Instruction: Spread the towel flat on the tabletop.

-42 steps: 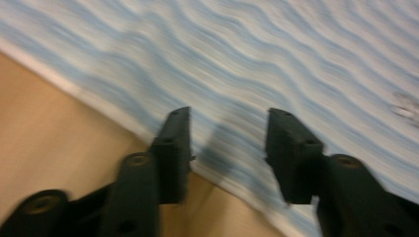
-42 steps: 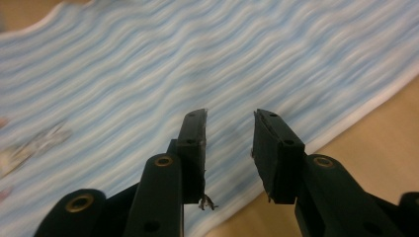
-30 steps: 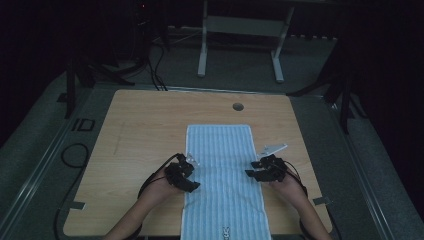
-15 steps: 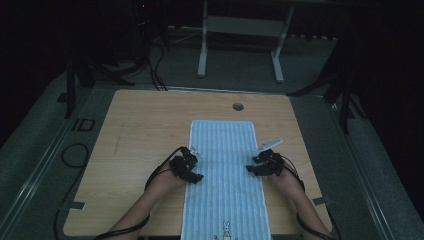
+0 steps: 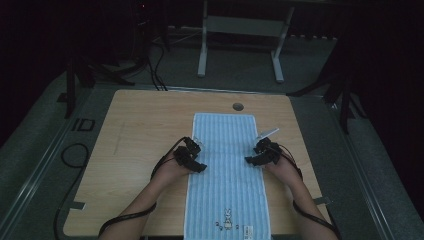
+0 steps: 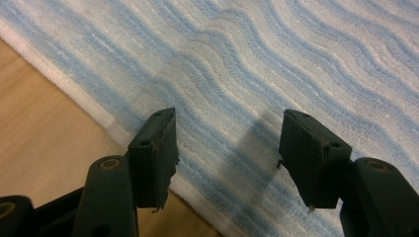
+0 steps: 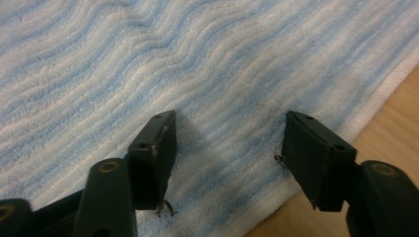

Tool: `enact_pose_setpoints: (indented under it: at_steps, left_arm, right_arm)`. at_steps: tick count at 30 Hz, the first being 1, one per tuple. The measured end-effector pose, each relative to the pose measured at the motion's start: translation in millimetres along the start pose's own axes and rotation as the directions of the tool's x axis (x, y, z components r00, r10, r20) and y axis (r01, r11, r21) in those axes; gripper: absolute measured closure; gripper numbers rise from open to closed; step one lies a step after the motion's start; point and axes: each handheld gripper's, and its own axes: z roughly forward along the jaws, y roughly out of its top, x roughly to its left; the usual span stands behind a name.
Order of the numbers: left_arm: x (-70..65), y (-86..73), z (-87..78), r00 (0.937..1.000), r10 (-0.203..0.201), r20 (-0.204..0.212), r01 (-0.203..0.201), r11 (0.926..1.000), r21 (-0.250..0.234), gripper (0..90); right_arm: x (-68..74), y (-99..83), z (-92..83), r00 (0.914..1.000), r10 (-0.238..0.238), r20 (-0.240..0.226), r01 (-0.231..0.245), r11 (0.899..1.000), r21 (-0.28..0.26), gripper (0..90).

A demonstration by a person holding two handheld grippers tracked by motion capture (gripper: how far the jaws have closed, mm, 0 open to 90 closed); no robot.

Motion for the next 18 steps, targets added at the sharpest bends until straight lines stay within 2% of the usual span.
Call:
enact_pose_setpoints:
  at_steps: [7,12,18]
  left_arm:
    - [-1.2,11.4,5.9,0.9996,0.017,-0.022,-0.016,0.9996,0.022,38.6]
    - [-0.1,13.4,5.8,0.9998,0.008,-0.021,-0.007,0.9998,0.017,38.3]
    - [7.6,5.3,-13.5,0.9994,0.003,-0.035,-0.006,0.9977,-0.068,34.0]
  right_arm:
    - [-15.5,9.6,4.9,0.9999,0.015,0.005,-0.015,1.0,0.014,36.7]
    - [-19.7,11.4,5.1,0.9998,0.02,-0.001,-0.02,1.0,0.019,35.9]
    - [-19.0,2.9,-7.4,0.9999,0.006,-0.012,-0.006,1.0,-0.017,35.2]
